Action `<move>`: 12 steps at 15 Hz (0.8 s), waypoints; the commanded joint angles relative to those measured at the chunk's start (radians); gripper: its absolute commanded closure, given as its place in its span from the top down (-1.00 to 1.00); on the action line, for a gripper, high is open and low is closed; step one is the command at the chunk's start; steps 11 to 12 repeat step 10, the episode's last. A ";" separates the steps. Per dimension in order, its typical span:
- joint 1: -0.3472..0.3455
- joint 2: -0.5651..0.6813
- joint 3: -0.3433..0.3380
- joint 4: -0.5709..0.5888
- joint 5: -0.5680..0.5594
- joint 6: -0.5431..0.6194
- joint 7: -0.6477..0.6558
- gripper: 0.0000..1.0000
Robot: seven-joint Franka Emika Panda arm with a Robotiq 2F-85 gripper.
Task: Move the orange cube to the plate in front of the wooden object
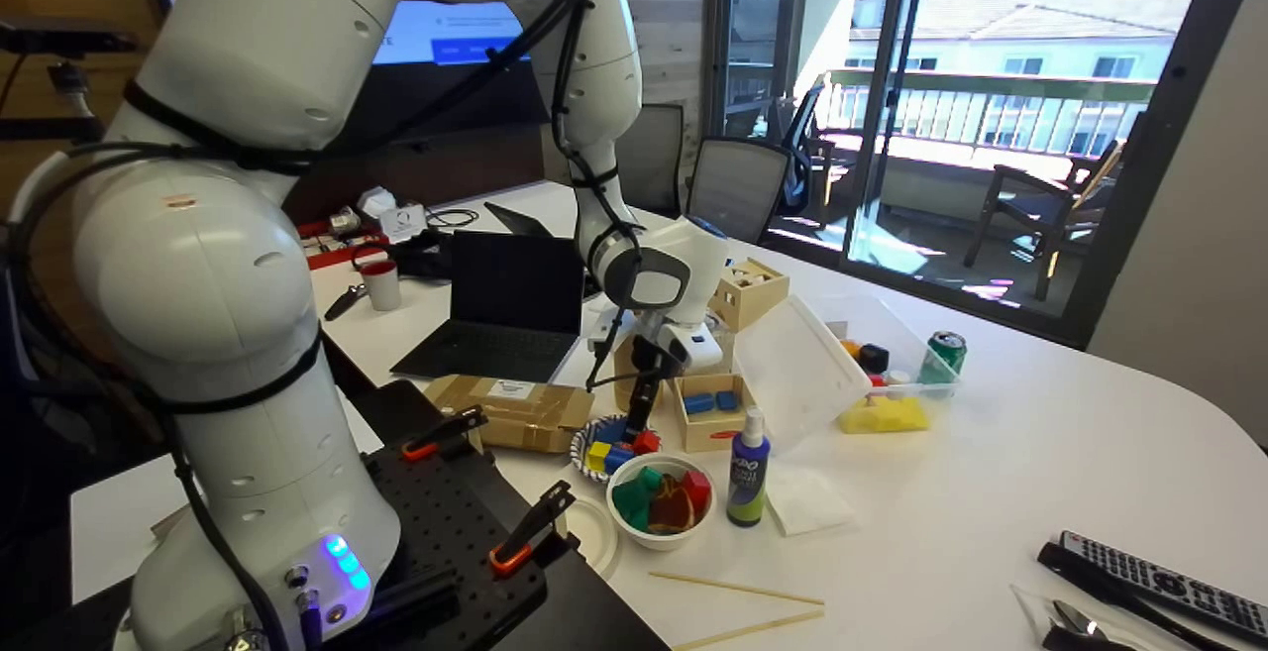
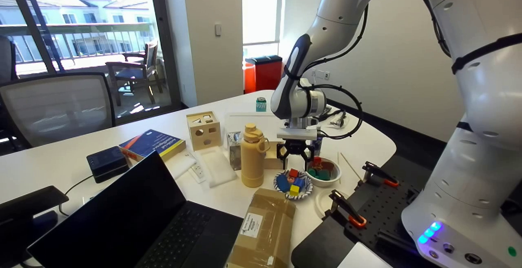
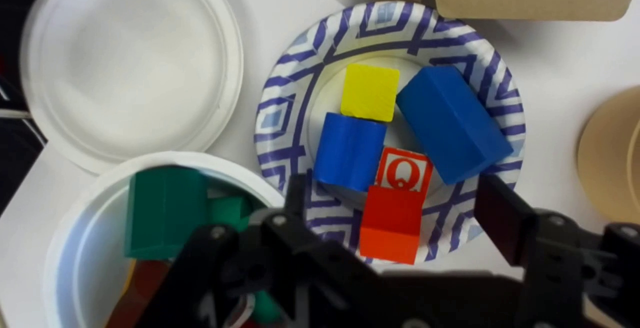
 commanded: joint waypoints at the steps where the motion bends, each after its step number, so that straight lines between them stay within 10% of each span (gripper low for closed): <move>1: -0.005 -0.059 -0.003 -0.029 0.012 -0.007 -0.021 1.00; 12: 0.025 -0.200 -0.085 -0.039 -0.065 -0.070 0.026 1.00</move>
